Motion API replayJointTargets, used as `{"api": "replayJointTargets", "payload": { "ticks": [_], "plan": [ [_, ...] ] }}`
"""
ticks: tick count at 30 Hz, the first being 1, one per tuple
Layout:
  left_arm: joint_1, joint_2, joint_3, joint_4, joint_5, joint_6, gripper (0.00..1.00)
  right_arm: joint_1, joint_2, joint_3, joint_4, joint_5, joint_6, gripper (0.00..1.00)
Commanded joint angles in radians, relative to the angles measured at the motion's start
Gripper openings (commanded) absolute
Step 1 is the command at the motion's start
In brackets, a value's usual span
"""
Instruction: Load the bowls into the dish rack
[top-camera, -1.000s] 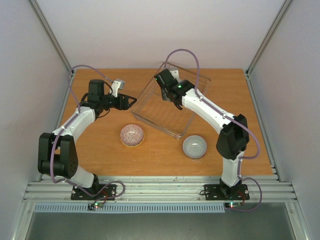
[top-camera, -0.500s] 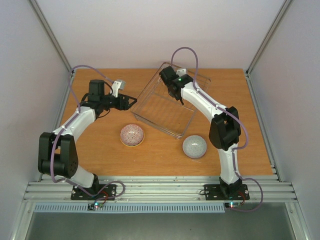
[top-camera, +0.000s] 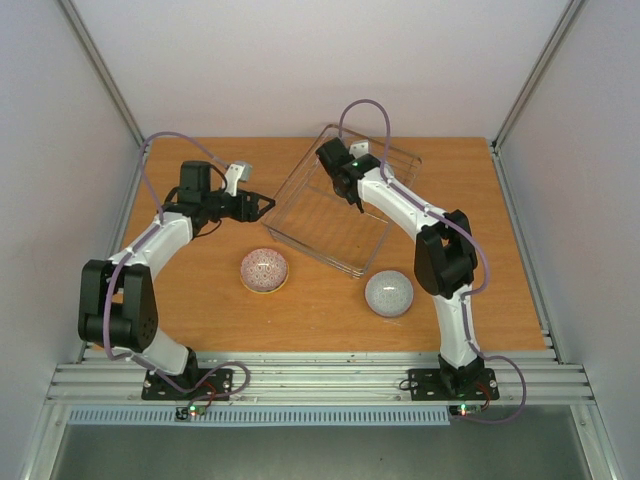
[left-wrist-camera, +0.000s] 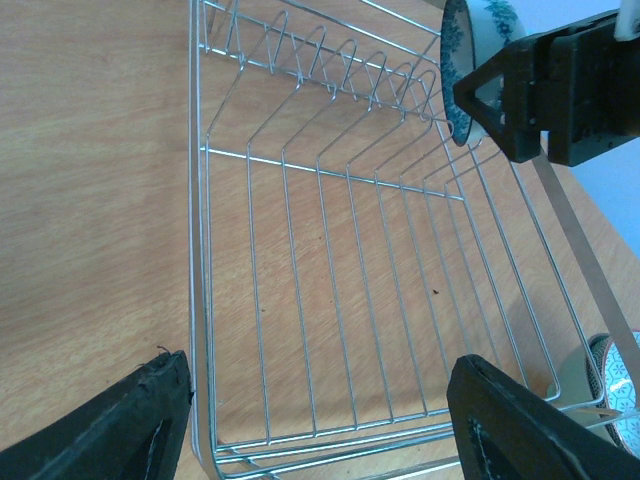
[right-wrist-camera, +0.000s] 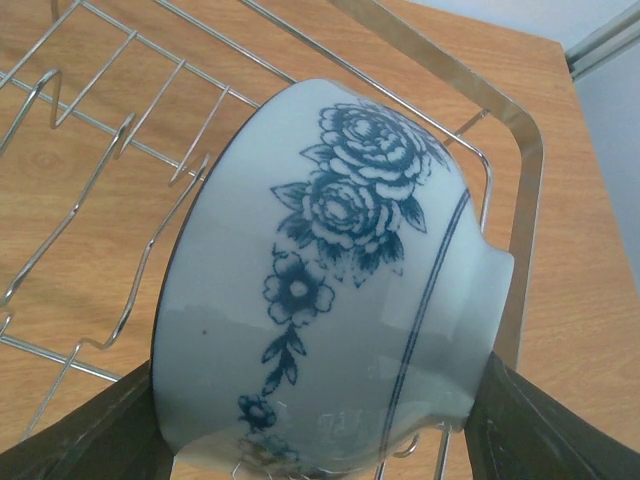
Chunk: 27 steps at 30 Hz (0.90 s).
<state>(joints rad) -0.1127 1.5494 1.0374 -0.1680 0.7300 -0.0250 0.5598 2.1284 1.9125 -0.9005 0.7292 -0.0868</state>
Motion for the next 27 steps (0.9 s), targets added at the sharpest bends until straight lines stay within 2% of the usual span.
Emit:
{"api": "replayJointTargets", "payload": {
  "ticks": [1,9,27],
  "plan": [
    [0.001,0.031,-0.004,0.031,0.023,0.007,0.71,-0.005,-0.108,-0.065,0.032,0.058,0.002,0.01],
    [0.001,0.047,0.002,0.030,0.027,0.002,0.71,-0.005,-0.179,-0.114,0.066,0.063,-0.026,0.01],
    [0.001,0.060,0.006,0.023,0.020,0.010,0.71,-0.014,-0.060,-0.049,0.091,-0.016,-0.044,0.01]
  ]
}}
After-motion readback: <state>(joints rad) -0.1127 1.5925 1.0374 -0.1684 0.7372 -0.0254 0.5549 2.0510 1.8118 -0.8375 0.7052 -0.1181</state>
